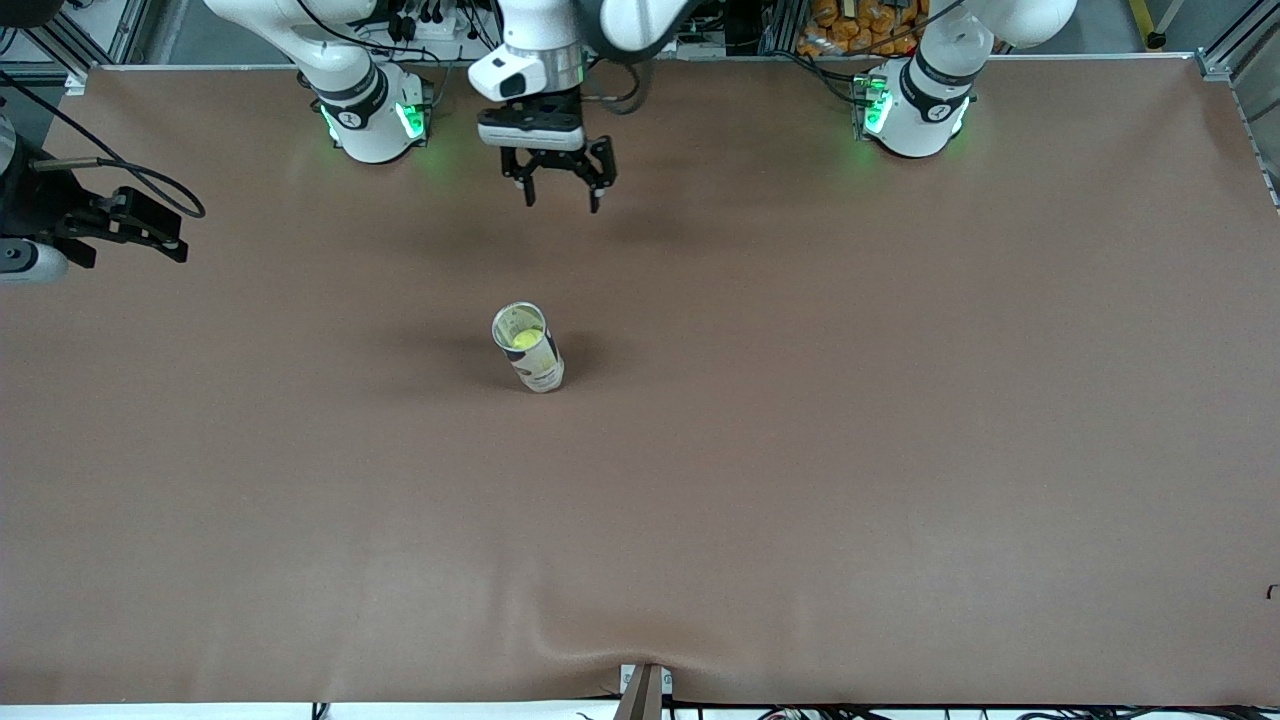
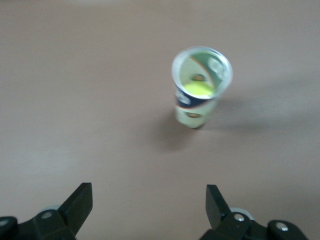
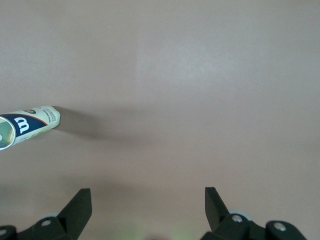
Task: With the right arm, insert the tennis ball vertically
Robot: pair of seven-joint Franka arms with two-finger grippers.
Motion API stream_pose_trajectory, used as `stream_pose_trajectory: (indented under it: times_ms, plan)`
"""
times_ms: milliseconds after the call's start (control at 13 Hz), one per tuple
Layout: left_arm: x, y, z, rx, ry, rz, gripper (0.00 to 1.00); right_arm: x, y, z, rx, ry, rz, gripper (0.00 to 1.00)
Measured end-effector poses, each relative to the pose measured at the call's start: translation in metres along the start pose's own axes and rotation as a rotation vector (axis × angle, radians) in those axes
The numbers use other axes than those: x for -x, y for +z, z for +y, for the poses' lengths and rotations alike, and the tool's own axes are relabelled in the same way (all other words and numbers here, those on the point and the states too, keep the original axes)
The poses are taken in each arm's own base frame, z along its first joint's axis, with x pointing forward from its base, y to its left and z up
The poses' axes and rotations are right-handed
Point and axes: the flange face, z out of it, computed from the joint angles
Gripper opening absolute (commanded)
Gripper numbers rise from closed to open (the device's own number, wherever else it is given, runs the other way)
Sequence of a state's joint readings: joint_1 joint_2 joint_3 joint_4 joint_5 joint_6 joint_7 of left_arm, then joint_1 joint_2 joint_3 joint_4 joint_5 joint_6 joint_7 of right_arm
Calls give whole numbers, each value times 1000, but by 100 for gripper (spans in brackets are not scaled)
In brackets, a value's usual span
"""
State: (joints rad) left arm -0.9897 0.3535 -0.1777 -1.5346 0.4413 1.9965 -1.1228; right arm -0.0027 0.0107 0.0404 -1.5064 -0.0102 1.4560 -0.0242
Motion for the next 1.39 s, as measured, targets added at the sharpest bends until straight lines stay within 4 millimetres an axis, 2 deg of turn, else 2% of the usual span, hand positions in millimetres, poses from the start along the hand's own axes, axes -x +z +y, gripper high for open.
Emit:
stream_pose_trajectory:
  times_ms: [154,308,540,694,848,1079,1157,1234,1388]
  plan:
    - [-41,-28,-51,-6,-25,-68,100,0,0,0,-2,0,-2,100]
    - [-82,-39,-105,15,-55,-121,100,0,1,0,-3,0,-3,100]
    - [-142,-37,-209,39,-130,-210,100,0,1,0,-5,1,-5,100]
    - [-173,-28,-287,81,-211,-284,100,0,1,0,-7,0,-5,100]
    - [-192,-17,-368,81,-199,-338,100,0,1,0,-8,0,-7,100]
    - [-202,-24,-479,76,-149,-389,100,1,2,0,-8,0,-11,100]
    - [-202,-31,-508,71,-164,-404,100,1,2,0,-8,0,-13,100]
    - [-201,-37,-529,66,-186,-411,100,1,2,0,-8,0,-14,100]
    - [-199,-47,-555,57,-227,-422,100,1,2,0,-9,1,-16,100]
